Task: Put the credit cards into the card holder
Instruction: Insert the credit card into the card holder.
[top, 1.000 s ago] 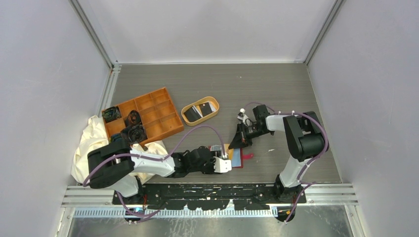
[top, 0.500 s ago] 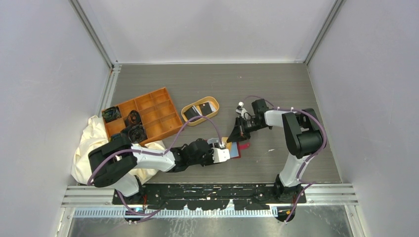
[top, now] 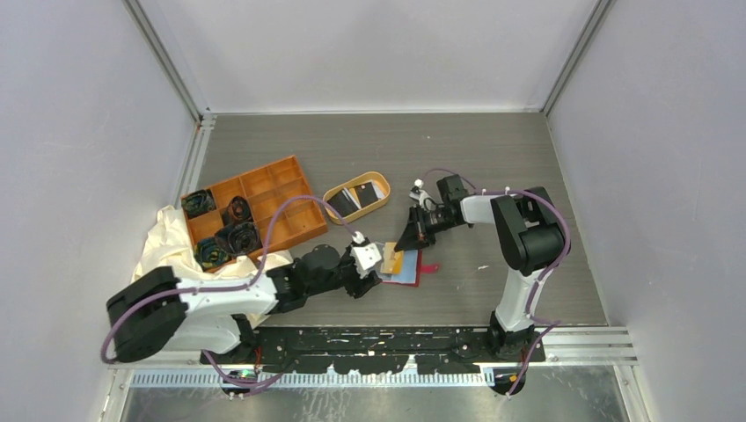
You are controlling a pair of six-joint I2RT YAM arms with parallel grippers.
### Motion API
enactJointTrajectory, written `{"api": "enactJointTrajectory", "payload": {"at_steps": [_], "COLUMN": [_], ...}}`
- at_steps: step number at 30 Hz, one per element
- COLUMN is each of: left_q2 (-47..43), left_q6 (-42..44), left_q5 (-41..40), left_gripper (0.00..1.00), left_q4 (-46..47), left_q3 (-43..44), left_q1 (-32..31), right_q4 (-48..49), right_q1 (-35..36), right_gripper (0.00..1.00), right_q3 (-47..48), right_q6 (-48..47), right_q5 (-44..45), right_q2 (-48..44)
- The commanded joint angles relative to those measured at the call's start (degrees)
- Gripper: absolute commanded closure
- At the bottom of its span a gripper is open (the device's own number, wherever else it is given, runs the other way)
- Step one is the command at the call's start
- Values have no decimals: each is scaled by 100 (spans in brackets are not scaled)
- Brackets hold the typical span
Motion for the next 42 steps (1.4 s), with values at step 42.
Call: {"api": "enactJointTrajectory", "payload": {"at_steps": [42], "left_q2": [842], "left_q6": [-4750], "left_q5": [119], "left_gripper": [78], "left_q4": [-870], "left_q3": [415], "left_q1": [935], "right_q4": [1907], "right_q1": [405], "right_gripper": [78], "right_q3": [-540], "right_q6": [689], "right_q5": [53], "right_q2": [-2]}}
